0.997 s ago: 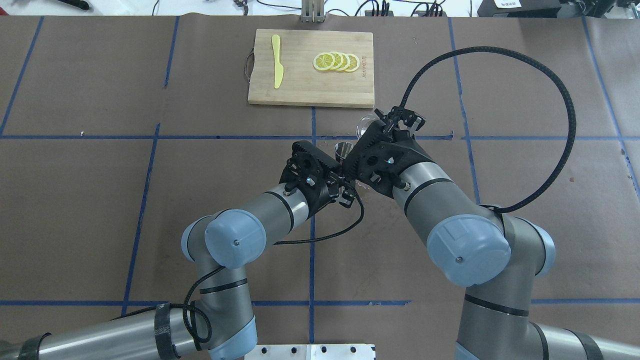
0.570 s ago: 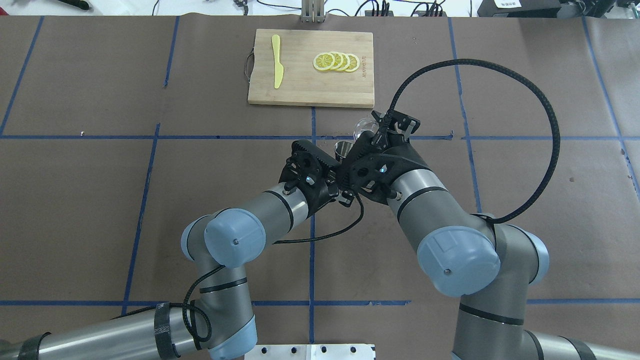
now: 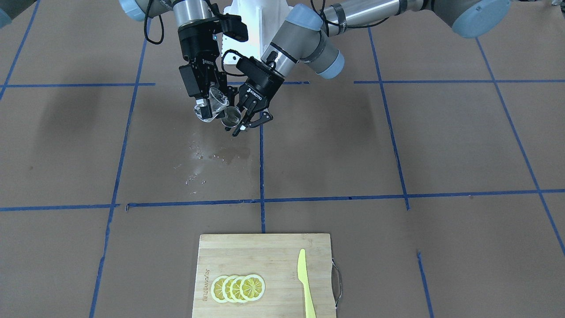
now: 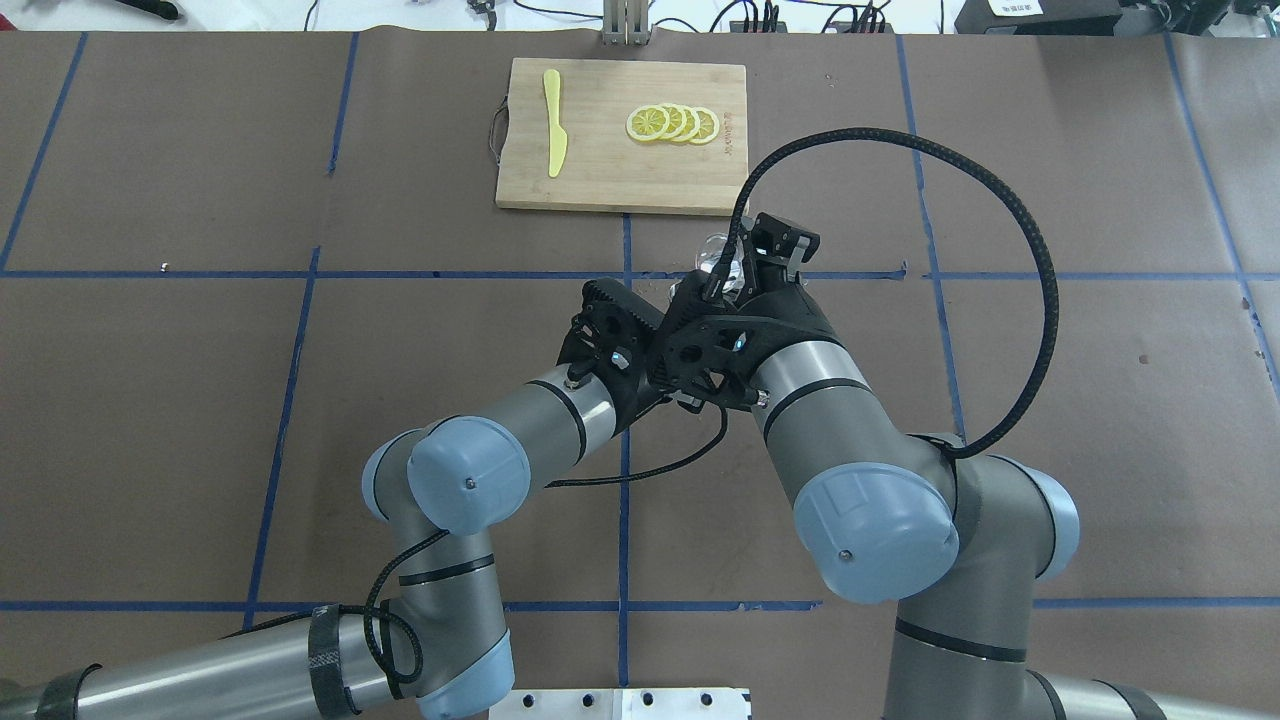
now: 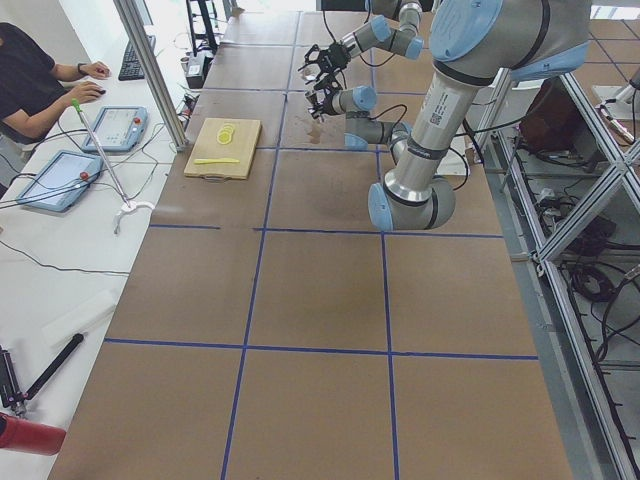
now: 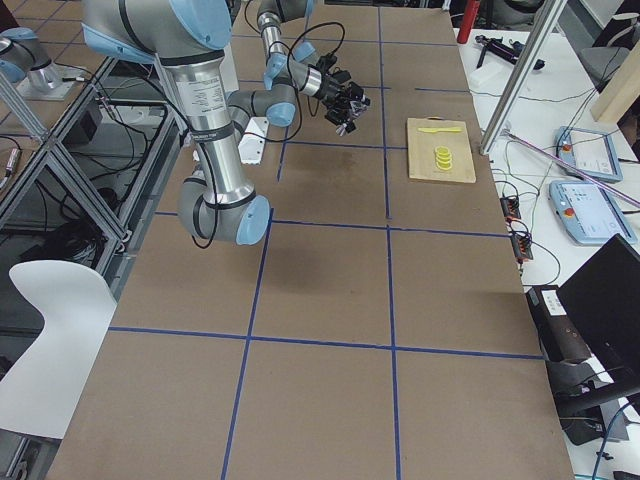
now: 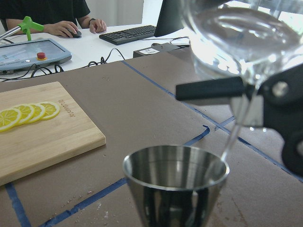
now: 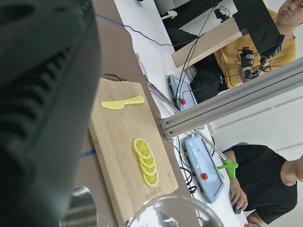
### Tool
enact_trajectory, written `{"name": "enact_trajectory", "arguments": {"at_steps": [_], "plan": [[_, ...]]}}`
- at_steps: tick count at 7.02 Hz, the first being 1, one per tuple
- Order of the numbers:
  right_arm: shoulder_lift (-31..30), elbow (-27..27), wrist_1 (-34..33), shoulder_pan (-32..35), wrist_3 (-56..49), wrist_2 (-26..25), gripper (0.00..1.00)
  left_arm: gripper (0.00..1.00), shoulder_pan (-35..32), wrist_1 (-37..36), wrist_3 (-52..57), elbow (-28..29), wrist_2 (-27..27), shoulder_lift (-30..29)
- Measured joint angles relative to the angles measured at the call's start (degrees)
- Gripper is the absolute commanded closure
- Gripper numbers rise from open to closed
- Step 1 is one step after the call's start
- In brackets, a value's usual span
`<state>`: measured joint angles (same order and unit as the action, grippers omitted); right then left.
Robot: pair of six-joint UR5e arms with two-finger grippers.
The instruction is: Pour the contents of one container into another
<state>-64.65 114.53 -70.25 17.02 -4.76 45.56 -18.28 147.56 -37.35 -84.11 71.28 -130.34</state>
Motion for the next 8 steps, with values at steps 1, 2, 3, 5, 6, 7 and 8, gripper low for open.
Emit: {"name": "enact_trajectory", "arguments": {"at_steps": [1, 2, 3, 5, 6, 7, 8], "plan": [[0.0, 0.0, -0.4, -0.1, -1.0, -0.6, 1.00, 1.00, -0.1, 0.0, 0.0, 0.0, 0.2, 0.0], [0.1, 0.0, -0.9, -0.1, -1.8, -1.2, 1.00, 1.00, -0.1, 0.1, 0.0, 0.0, 0.4, 0.0], [0.1, 0.0, -1.4, -0.2, -2.4, -1.8, 1.00, 1.00, -0.2, 0.1, 0.0, 0.0, 0.6, 0.0], [0.1, -0.1, -1.7, -0.2, -4.3, -2.6, 1.00, 1.00, -0.3, 0.1, 0.0, 0.0, 0.7, 0.0], [0.2, -0.1, -1.7, -0.3, -5.0, -2.9, 1.00, 1.00, -0.3, 0.1, 0.0, 0.0, 0.7, 0.0], [0.2, -0.2, -1.7, -0.3, -5.4, -3.2, 1.00, 1.00, -0.3, 0.1, 0.0, 0.0, 0.7, 0.0], [0.2, -0.2, -1.7, -0.3, -5.8, -3.6, 1.00, 1.00, -0.3, 0.1, 0.0, 0.0, 0.7, 0.0]]}}
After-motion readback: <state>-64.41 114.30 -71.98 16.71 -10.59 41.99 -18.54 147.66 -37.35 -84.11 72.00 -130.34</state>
